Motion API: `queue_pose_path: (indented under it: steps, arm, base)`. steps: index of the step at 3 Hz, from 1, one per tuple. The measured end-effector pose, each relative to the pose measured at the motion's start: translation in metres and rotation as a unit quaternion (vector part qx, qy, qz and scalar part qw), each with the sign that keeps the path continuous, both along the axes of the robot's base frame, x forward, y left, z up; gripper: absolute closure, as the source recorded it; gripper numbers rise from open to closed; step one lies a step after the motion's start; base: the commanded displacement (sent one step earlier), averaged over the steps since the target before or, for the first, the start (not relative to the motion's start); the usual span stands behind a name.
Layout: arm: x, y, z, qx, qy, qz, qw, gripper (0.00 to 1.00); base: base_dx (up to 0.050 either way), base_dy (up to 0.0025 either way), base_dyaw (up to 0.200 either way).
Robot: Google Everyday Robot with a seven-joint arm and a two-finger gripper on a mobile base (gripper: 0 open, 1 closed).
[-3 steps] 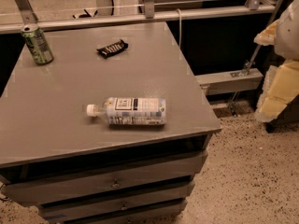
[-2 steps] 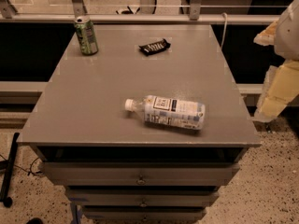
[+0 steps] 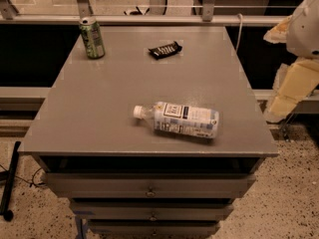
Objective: Move green can near rxbar chocolate
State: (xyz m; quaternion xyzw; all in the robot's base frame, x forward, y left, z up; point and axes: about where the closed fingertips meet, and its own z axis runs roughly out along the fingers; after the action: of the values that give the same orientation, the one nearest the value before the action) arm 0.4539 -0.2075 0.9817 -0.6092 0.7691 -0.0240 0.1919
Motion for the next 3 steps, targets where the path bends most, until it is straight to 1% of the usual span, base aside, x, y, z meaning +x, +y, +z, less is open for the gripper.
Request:
queue_pose_path:
  steps: [1,2,3]
  arm:
    - [0.042,0.039,-0.001,0.07,-0.016,0.037,0.9967,0.0]
    - [0.084,0.095,0.001,0.166,-0.019,0.074,0.9832,0.0]
    - [0.104,0.132,0.006,0.23,-0.019,0.096,0.9684,0.0]
  base:
    - [0.0,0.0,0.0]
    - [0.0,0.0,0.0]
    - [0.0,0.0,0.0]
